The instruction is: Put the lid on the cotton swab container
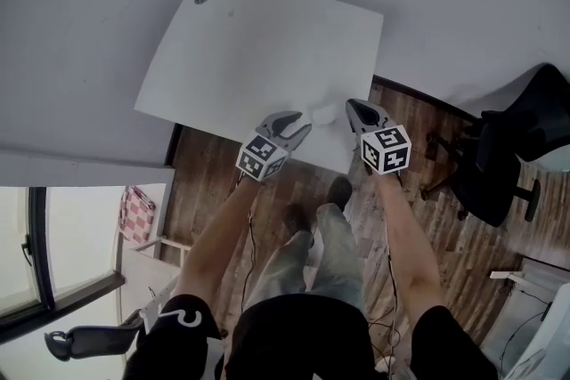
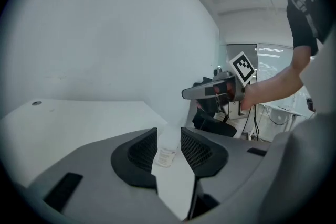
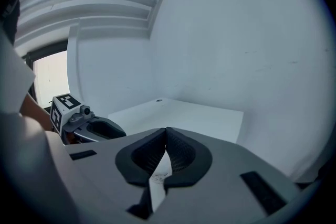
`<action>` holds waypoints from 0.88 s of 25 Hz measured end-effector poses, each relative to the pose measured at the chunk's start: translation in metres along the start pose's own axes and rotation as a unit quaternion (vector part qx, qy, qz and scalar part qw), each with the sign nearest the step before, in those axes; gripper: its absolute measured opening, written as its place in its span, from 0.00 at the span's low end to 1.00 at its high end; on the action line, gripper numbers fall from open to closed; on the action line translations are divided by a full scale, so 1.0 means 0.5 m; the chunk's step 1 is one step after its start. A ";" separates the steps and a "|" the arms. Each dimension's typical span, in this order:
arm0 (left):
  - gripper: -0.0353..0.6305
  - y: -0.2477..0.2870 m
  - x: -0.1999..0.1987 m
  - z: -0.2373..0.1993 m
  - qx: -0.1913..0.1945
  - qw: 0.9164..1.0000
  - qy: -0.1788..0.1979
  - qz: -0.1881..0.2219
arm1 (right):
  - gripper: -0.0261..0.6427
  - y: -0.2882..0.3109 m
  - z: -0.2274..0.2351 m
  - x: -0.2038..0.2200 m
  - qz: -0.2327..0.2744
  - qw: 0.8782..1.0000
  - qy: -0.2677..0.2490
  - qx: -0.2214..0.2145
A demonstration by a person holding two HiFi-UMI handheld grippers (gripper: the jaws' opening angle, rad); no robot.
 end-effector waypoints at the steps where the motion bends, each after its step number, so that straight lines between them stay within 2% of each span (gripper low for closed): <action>1: 0.28 -0.012 -0.018 -0.004 -0.010 1.000 -0.004 0.008 | 0.06 -0.012 -0.005 -0.009 0.003 1.000 0.001 0.005; 6: 0.19 -0.061 -0.115 -0.019 -0.056 0.997 -0.011 0.044 | 0.06 -0.063 -0.033 -0.050 0.015 1.000 0.005 0.019; 13: 0.14 -0.123 -0.235 -0.031 -0.101 0.991 -0.021 0.091 | 0.06 -0.118 -0.078 -0.112 0.042 0.999 0.002 0.027; 17: 0.12 -0.166 -0.279 -0.035 -0.127 0.985 -0.038 0.111 | 0.06 -0.154 -0.101 -0.152 0.061 0.998 0.007 0.028; 22: 0.11 -0.216 -0.323 -0.047 -0.164 0.976 -0.060 0.131 | 0.06 -0.187 -0.133 -0.200 0.079 0.997 -0.012 0.022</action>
Point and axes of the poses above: the fingertips, and each gripper's own axes: y forward along the fingers, z to its right, x out of its underside, the point moved 4 cm from there along -y, backward along the fingers, and after that the axes turned 15 degrees about y, right-handed, at the moved point
